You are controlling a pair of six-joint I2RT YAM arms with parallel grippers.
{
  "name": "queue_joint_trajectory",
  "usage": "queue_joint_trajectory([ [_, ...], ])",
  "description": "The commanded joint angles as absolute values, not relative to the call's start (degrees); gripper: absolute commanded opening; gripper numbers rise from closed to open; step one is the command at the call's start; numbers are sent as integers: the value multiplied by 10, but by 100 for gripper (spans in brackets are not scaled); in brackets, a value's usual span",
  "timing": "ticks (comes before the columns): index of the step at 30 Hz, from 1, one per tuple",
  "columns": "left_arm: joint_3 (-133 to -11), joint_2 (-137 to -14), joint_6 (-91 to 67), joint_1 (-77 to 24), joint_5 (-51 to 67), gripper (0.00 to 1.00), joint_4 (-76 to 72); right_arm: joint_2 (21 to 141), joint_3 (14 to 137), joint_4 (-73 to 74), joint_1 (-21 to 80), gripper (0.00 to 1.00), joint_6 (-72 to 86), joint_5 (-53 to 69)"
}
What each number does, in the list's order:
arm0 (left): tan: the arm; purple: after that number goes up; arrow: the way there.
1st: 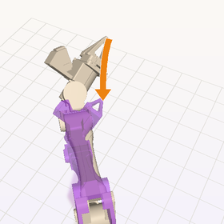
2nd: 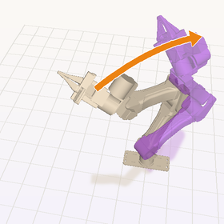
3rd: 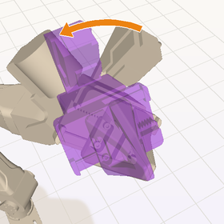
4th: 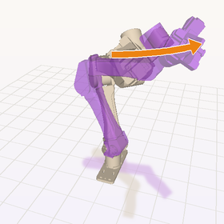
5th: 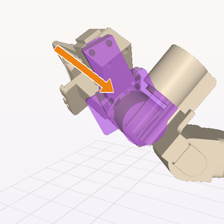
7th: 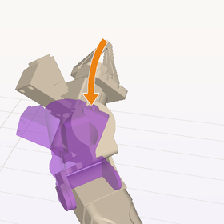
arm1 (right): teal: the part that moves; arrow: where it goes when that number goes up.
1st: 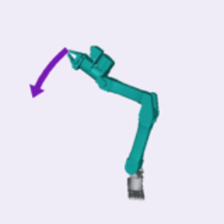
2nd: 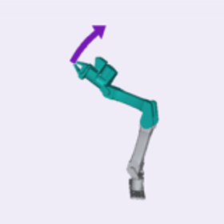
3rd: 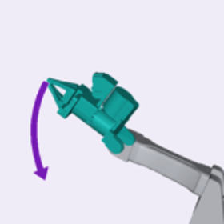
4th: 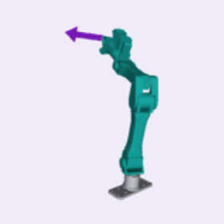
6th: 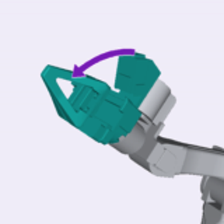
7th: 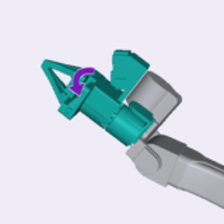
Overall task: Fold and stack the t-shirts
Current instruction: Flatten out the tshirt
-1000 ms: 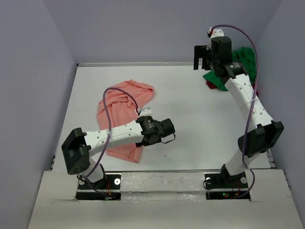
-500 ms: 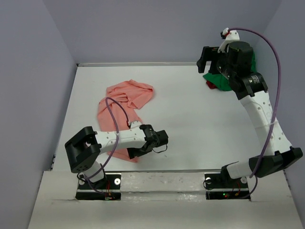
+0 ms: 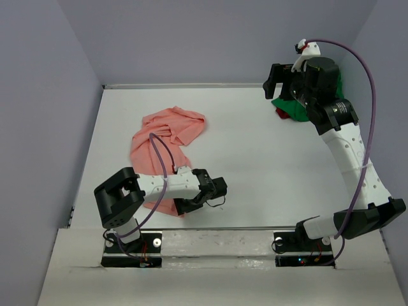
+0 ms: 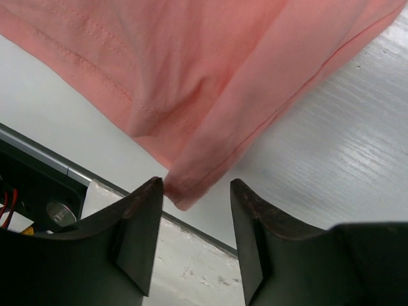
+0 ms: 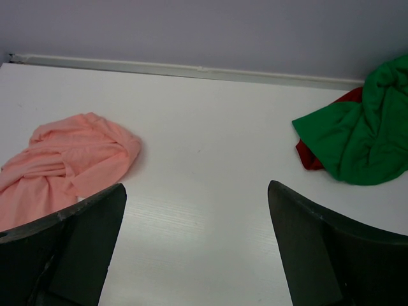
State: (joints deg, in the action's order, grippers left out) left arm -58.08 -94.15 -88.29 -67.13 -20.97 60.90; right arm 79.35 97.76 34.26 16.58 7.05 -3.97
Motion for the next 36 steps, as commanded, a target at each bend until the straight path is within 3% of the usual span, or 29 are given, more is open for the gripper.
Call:
queue_joint_trajectory([
  [1,-574,-946,-892,-675,-214,35,616,778,978,311,168,98,62,-33],
  [3,-574,-946,-892,-674,-215,25,613,776,978,310,168,98,62,-34],
  [11,-566,-945,-886,-671,-214,25,601,777,975,309,168,98,62,-32],
  [12,-570,-943,-885,-671,-217,18,605,780,974,309,168,98,62,-31],
  [13,-577,-942,-884,-672,-222,0,611,784,976,309,168,98,62,-28],
  [17,-662,-956,-844,-692,-285,0,650,794,962,302,168,98,63,-24],
  [26,-957,-986,-642,-756,-415,0,650,847,964,303,168,94,50,-57],
  [33,-1314,-1113,-376,-773,-442,0,648,857,978,307,138,93,74,-123],
  [36,-1446,-1138,-281,-795,-478,0,631,854,986,308,115,87,88,-191],
])
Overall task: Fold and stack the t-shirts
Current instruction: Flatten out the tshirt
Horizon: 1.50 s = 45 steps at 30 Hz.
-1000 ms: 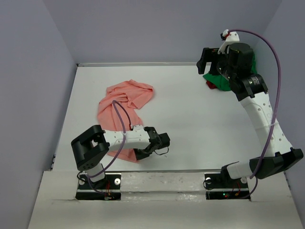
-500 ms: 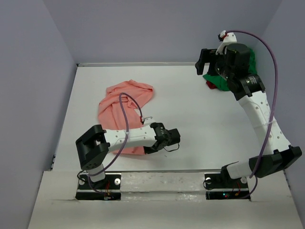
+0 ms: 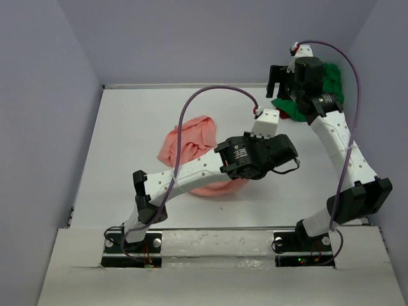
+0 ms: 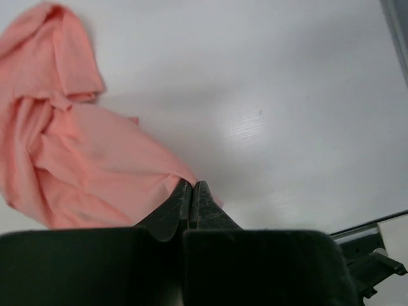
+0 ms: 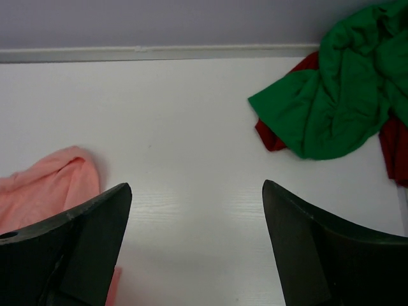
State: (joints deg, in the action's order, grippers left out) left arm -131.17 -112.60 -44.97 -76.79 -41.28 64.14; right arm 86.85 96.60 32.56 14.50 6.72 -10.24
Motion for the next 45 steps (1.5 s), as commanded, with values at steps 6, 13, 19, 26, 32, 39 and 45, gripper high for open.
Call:
queue_joint_trajectory([
  [6,-1434,-1059,-260,-808,-507,0,582,894,1005,328,45,0,132,-182],
  [13,-1256,-911,-424,-763,-587,0,649,897,1005,324,6,0,130,-171],
  [19,-1231,-827,-412,-678,-561,0,647,906,1004,323,6,0,134,-149],
  [26,-1121,-780,-434,-542,-471,0,648,890,1000,323,6,0,143,-48],
  [32,-996,-798,-477,-483,-418,0,647,871,969,333,47,0,138,26],
  [39,-961,-842,-500,-482,-401,0,647,871,908,342,172,0,175,10],
  [45,-944,-849,-507,-482,-402,0,646,811,753,295,198,58,208,-34],
])
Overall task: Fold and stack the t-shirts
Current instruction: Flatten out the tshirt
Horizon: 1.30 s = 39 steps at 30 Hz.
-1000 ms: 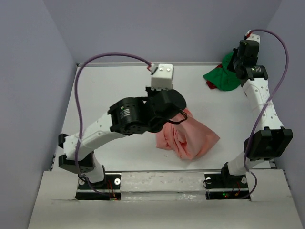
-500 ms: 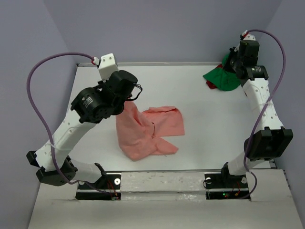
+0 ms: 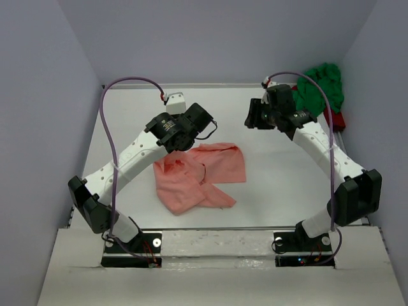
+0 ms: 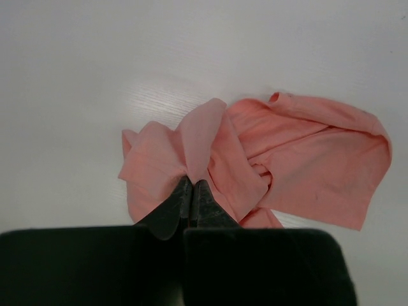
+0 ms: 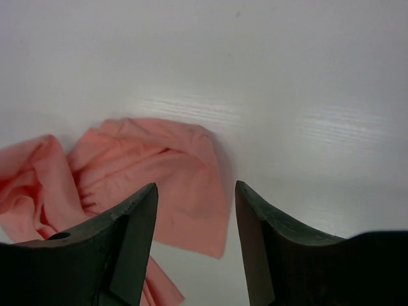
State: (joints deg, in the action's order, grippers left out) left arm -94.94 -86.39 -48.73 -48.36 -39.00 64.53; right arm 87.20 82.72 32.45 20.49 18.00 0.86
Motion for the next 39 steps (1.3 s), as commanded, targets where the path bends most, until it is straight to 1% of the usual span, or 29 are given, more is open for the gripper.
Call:
queue_joint_trajectory([
  [1,-945,-845,-507,-482,-405,0,647,800,734,284,198,59,209,-40],
  [3,-947,-840,-505,-482,-410,0,647,767,686,280,198,60,221,-20],
  [4,-947,-838,-502,-481,-410,0,647,748,668,269,198,59,232,18],
  [6,-947,-840,-502,-481,-410,0,648,735,630,256,198,58,246,55],
  [7,-946,-842,-500,-481,-409,0,646,730,595,247,198,55,260,75],
  [9,-943,-846,-497,-481,-403,0,640,716,552,236,205,52,271,76],
  [11,-938,-849,-491,-481,-398,0,628,709,532,229,212,44,273,82],
  [14,-938,-854,-489,-481,-395,0,621,702,502,225,217,42,286,91],
  [18,-938,-859,-484,-481,-392,0,615,687,455,201,230,42,308,101],
  [24,-935,-858,-478,-481,-387,0,607,710,408,160,257,42,334,126],
  [39,-922,-846,-468,-481,-381,0,595,769,385,109,289,42,366,103],
])
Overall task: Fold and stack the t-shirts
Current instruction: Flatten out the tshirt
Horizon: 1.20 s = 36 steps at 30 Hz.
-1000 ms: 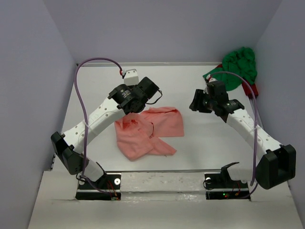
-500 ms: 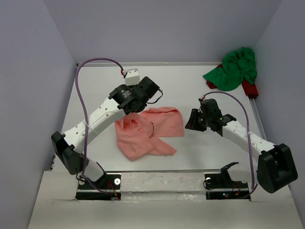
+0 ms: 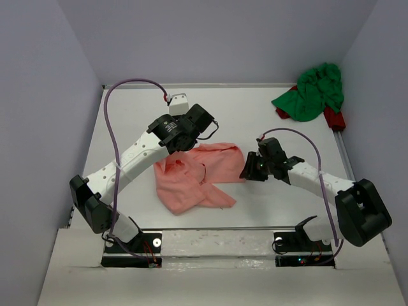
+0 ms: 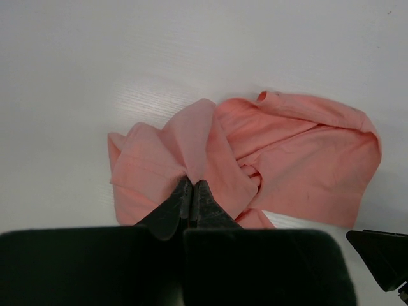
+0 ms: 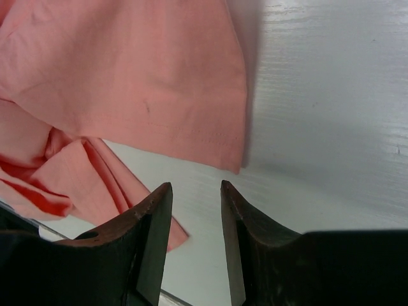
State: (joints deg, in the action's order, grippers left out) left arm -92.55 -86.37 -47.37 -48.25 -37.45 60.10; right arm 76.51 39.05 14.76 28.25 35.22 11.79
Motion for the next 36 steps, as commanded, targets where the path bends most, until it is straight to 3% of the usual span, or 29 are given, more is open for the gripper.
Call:
queue_joint_trajectory([
  [1,-922,-845,-467,-480,-381,0,594,771,385,110,289,42,368,94],
  [10,-917,-838,-458,-474,-380,0,588,787,388,142,289,42,382,21],
  [36,-892,-822,-419,-462,-356,0,553,852,391,91,329,31,424,50],
])
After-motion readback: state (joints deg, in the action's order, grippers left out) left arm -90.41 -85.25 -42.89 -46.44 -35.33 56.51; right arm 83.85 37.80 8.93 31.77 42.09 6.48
